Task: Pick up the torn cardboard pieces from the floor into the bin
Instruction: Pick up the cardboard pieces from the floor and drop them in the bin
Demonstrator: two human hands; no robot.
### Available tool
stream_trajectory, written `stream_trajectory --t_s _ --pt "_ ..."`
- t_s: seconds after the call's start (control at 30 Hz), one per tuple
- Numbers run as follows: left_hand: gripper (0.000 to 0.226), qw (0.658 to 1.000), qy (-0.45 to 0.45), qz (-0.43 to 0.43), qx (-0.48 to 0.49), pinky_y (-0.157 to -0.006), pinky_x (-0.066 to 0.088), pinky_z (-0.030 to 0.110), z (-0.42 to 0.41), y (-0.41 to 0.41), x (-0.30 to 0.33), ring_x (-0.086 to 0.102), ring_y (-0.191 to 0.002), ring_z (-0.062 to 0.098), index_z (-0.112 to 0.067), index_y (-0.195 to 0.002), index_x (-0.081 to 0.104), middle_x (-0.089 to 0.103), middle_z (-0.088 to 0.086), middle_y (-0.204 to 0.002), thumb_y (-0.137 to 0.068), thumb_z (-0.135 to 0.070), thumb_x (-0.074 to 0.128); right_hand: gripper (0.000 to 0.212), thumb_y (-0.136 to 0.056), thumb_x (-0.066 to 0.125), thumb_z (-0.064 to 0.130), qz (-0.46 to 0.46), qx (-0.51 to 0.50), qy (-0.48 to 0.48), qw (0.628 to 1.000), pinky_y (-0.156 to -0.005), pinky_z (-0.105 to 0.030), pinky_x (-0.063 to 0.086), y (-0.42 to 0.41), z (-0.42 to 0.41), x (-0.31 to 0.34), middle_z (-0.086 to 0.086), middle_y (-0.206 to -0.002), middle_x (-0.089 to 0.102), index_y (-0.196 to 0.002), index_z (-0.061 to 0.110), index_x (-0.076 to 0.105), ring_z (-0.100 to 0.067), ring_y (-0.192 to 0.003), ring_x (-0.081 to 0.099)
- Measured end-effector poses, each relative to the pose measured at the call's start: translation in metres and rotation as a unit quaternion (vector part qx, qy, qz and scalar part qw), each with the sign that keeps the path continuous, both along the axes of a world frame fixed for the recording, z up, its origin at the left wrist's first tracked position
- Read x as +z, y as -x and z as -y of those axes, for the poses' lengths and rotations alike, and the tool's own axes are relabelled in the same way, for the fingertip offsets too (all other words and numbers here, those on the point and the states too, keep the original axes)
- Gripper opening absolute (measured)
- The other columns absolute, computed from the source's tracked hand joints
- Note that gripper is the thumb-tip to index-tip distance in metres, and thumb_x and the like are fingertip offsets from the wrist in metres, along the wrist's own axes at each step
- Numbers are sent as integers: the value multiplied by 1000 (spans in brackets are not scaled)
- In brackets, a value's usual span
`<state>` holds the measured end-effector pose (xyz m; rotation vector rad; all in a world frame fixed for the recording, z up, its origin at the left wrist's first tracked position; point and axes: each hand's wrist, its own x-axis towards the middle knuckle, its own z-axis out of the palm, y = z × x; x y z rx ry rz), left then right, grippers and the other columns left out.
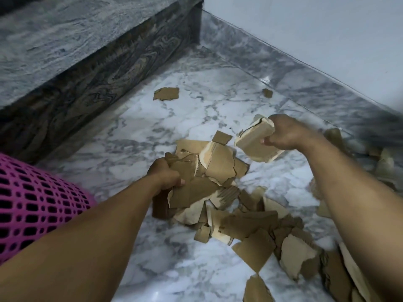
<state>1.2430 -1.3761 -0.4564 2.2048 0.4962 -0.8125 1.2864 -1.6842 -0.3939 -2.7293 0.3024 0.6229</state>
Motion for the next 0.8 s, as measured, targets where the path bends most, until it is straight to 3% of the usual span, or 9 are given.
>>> stream_trajectory --t_s 0.07,0.17,0.23,0.3,0.4,0.5,0.57,0.67,0.8 --pt "52 1000 8 -13 14 -87 56 41 -1 -1 -1 63 -93 29 -5 -107 61 65 11 -103 -62 -11 86 27 -78 78 20 4 -28 -54 998 -75 -36 54 -1 -11 12 -11 -102 68 -100 8 67 -28 -91 63" --pt "51 999 15 -17 27 -85 56 40 -3 -2 -3 64 -91 29 -5 -105 62 66 11 -102 -61 -9 86 20 -80 77 18 -52 -82 -168 981 -57 -28 37 3 -32 19 -5 -92 61 -91 9 63 -22 -84 55" --pt "53 999 15 -14 29 -86 56 40 -4 -2 -4 64 -91 29 -7 -106 64 67 10 -103 -58 -10 87 20 -83 74 21 -139 -66 -168 974 -57 -27 33 10 -55 10 -3 -98 58 -95 14 59 -21 -89 52" --pt "54 1000 10 -8 25 -87 56 39 -4 -1 -3 64 -92 29 -9 -108 65 68 9 -104 -58 -13 87 27 -85 72 23 -174 -16 -144 974 -65 -32 45 17 -74 -16 -4 -111 59 -107 13 60 -23 -99 56" --pt "57 1000 6 -3 16 -88 55 39 -4 2 -2 64 -95 29 -11 -111 65 67 8 -107 -58 -16 87 47 -84 70 18 -131 -3 -141 981 -95 -38 51 28 -91 -38 -11 -123 61 -127 7 56 -27 -111 59" --pt "56 1000 5 -8 15 -89 55 39 -9 7 7 63 -96 28 -12 -111 63 66 8 -108 -60 -16 87 53 -83 73 16 -130 -36 -177 975 -101 -38 48 34 -92 -30 -10 -127 60 -131 6 54 -28 -115 57" --pt "56 1000 7 -9 24 -89 55 39 -15 7 17 63 -95 29 -10 -111 63 66 9 -107 -60 -16 87 46 -82 76 16 -111 -54 -184 975 -99 -38 49 35 -83 -19 -9 -121 63 -123 4 59 -27 -112 59" --pt "52 999 8 13 36 -89 55 41 -22 1 49 64 -94 29 -7 -107 65 67 10 -104 -60 -15 88 30 -83 74 11 -71 -79 -202 974 -84 -28 47 37 -68 19 -7 -111 66 -111 6 64 -23 -103 60" --pt "41 997 16 55 41 -90 55 38 -25 -17 109 64 -96 27 -12 -97 64 68 10 -101 -64 -13 87 30 -78 79 12 -27 -118 -218 968 -78 -30 49 35 -55 72 -8 -106 69 -105 8 66 -26 -102 64"
